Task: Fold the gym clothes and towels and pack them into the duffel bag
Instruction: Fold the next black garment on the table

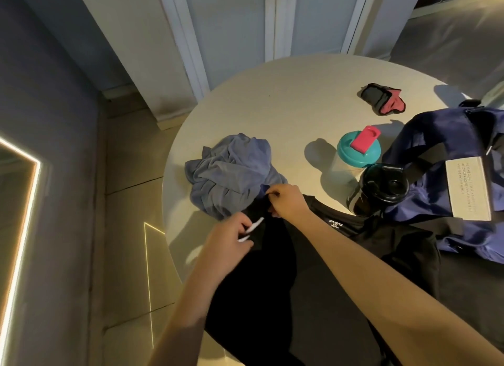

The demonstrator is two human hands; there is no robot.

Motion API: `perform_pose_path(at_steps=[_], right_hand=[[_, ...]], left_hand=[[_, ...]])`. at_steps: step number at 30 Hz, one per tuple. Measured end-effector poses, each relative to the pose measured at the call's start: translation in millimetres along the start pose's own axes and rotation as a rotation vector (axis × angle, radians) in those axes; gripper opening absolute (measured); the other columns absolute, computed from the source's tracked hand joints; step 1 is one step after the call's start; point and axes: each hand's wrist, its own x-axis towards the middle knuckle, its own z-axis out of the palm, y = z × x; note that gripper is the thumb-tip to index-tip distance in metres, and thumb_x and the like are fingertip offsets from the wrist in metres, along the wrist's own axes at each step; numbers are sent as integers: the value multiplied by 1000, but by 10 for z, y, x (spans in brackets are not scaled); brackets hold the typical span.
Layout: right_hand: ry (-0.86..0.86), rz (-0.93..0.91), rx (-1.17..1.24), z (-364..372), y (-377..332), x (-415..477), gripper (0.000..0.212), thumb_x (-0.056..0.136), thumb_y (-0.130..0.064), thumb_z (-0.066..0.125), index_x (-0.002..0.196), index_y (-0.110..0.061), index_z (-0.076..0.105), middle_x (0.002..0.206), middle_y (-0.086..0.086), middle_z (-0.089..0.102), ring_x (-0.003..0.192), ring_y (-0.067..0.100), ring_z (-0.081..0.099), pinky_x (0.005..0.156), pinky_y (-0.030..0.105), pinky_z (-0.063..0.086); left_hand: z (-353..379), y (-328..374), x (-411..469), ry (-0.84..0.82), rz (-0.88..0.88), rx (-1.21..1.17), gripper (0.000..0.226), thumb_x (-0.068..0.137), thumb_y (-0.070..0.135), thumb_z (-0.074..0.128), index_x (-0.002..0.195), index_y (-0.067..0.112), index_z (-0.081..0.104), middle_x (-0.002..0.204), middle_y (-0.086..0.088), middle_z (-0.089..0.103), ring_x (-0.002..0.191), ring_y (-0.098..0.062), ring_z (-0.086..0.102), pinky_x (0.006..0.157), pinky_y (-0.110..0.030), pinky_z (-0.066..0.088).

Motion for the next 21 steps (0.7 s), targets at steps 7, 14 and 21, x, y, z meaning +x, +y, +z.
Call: perform_pose_path(at_steps=[7, 14, 21], right_hand=[[-111, 57, 168, -52, 140, -114, 20, 93, -21, 52, 105, -8, 62, 94, 1, 59, 91, 16, 55, 77, 23, 40], [-34, 22, 103, -151, 392, -297, 51, 85, -7, 60, 135, -9, 48, 132, 9, 55, 114, 21, 55, 99, 27, 41], [217, 76, 126, -348, 673, -798, 30, 92, -10, 54, 122, -11, 58, 113, 2, 63, 97, 13, 59, 83, 21, 42]], left_hand=[[645, 196, -48, -235, -1, -105, 51, 93, 23, 56, 141, 21, 40, 120, 1, 60, 107, -12, 58, 90, -21, 43], [812, -224, 119, -259, 122, 373, 43, 97, 19, 42, 140, 21, 44, 143, 3, 45, 131, -19, 39, 107, -35, 34], [910, -278, 312, -176, 186, 520, 35, 98, 26, 44, 132, 22, 51, 132, 2, 50, 121, -20, 42, 101, -31, 34]])
